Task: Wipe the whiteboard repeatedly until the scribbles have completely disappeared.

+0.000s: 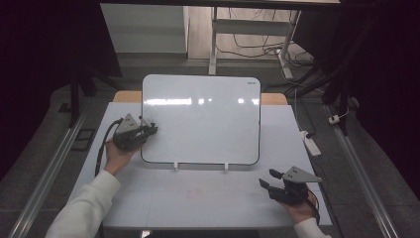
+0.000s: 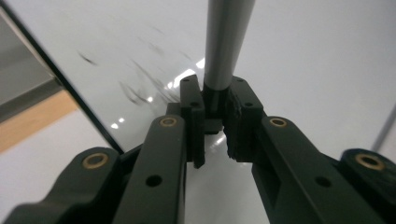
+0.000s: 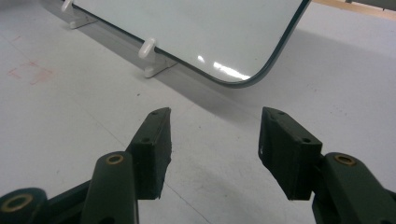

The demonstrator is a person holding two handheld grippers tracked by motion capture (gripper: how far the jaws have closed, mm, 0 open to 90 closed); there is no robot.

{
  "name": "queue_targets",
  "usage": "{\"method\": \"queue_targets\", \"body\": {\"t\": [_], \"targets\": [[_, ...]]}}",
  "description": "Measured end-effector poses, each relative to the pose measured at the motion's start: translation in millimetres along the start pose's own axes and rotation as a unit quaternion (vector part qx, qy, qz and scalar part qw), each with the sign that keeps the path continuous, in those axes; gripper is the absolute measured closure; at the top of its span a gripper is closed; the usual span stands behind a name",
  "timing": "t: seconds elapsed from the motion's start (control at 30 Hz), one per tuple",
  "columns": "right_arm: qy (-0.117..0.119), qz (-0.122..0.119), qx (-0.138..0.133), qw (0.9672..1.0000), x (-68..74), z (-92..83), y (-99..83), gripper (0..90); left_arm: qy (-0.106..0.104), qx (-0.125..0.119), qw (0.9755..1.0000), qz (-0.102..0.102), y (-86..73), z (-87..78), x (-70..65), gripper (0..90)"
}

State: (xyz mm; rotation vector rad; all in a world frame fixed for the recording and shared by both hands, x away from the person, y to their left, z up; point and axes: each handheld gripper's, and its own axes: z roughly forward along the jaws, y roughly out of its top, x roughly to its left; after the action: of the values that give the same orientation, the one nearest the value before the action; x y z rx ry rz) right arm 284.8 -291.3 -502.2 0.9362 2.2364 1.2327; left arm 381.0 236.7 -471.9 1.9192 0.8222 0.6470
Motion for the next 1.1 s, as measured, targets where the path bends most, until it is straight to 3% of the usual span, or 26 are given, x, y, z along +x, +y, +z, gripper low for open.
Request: {"method": "queue_targets", "body": {"t": [0.07,0.1,0.17,0.23,0.4,0.5,0.57,0.67,0.77,0.87,1.0,1.1], "targets": [[-0.001,-0.003,0.001,1.0,0.8,0.5,0.6,44.0,0.014,-0.004,0.9999,-0.003,11.8,1.6,11.5,77.7],[-0.001,-0.003,0.001,1.0,1.4,0.4,0.9,43.9,0.025,-0.009,0.9996,-0.013,19.6,2.5,20.5,77.7],[-0.001,-0.004,0.0,1.0,2.2,0.0,1.8,43.9,0.023,-0.016,0.999,-0.035,26.4,4.0,29.7,77.7],[-0.001,-0.002,-0.001,1.0,2.2,-0.2,2.0,43.9,0.027,-0.012,0.9992,-0.027,24.5,4.6,26.4,77.7],[0.002,-0.003,0.003,1.0,2.3,0.8,0.2,43.9,-0.008,0.001,0.9999,-0.009,-7.7,-3.2,2.2,77.8],[0.001,-0.003,0.0,1.0,1.4,0.4,0.6,43.9,-0.013,0.005,0.9999,-0.008,-12.5,-6.1,1.2,77.7],[0.0,-0.002,0.001,1.0,1.4,0.3,1.0,43.9,0.006,0.002,1.0,-0.003,-4.9,-6.7,7.8,77.7],[-0.001,-0.003,0.001,1.0,1.8,0.7,1.4,43.9,0.029,-0.014,0.999,-0.032,13.9,-6.6,32.8,77.7],[-0.001,-0.004,0.002,1.0,2.0,1.1,1.5,43.9,0.036,-0.02,0.9983,-0.041,23.5,-4.3,43.3,77.7],[-0.001,-0.002,0.003,1.0,2.1,1.0,0.8,43.9,0.024,-0.015,0.999,-0.036,16.5,-3.6,35.6,77.7],[0.0,-0.002,0.003,1.0,1.8,0.3,-0.4,43.9,-0.007,-0.007,0.9996,-0.028,-11.9,-7.9,12.2,77.8],[0.0,-0.002,0.001,1.0,1.3,-0.5,-0.4,43.9,-0.016,-0.009,0.9995,-0.026,-27.6,-11.7,-1.1,77.7]]}}
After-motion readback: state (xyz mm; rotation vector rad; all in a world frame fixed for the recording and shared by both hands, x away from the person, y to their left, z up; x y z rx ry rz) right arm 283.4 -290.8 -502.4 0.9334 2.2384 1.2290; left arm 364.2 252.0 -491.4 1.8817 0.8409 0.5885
